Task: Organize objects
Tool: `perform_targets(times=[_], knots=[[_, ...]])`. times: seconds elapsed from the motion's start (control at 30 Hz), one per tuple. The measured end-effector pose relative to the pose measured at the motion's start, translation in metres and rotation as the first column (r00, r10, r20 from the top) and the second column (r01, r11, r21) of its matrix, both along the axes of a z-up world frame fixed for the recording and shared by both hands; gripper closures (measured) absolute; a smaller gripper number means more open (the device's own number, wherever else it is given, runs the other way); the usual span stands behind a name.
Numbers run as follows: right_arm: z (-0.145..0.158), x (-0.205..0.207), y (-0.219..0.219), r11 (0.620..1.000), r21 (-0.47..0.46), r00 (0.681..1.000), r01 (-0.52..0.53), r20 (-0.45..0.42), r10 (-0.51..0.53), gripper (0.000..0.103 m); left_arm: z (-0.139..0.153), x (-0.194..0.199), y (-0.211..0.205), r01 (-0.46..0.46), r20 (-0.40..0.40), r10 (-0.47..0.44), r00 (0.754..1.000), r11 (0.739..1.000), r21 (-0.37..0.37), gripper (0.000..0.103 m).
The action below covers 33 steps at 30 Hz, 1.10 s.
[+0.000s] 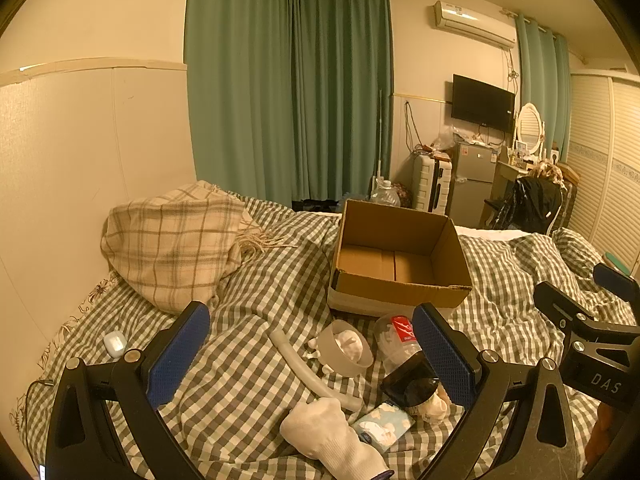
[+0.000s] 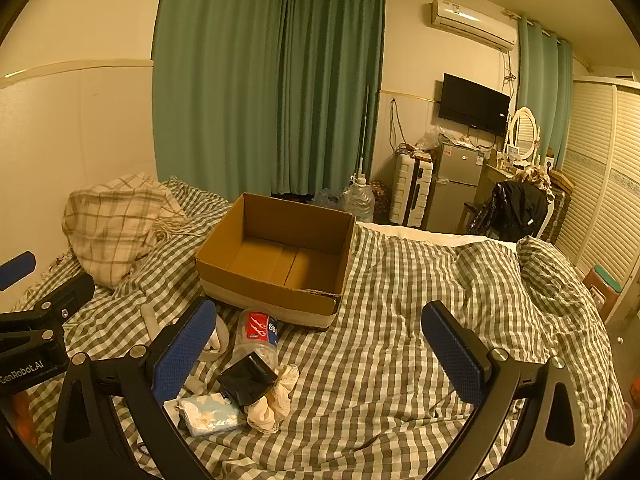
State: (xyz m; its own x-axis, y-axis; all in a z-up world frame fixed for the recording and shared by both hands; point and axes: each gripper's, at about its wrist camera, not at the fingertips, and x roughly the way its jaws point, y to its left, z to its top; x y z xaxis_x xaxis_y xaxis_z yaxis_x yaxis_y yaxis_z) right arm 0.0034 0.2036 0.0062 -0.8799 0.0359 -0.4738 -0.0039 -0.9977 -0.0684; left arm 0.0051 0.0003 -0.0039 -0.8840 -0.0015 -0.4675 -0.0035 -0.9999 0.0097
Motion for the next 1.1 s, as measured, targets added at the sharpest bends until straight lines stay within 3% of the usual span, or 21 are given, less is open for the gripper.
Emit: perform_targets(times=[0.47,0.77,0.9,1.1], knots=[[0.006,0.005,-0.005,1.0,-0.001,1.0,-0.009,-0.007,0.009,0.0,-0.002,0.001,0.002,0.0,0.019,0.0,1.0,1.0,-0.001,0.0],[-0.006,-0.004,0.0,1.0,-0.013,0.999,-0.011,0.036,0.012,0.0,-0.034,-0.019,-0.005,-0.036,0.156,0.038,0.987,0.999,-0.015,0.0],[-0.025,-0.016,0.003,1.0,-0.018,0.996,-0.012,0.094,0.013,0.0,-0.068,-0.032,-0.005,-0.034,0.275,0.039,0.961,0.999,-0.024,0.0],[-0.059,-0.037,0.001,0.999,-0.016,0.977,-0.032,0.211,0.035,0.0,-0.129,-0.05,-0.002,-0.026,0.459,0.042,0.887,0.999,-0.041,0.005]])
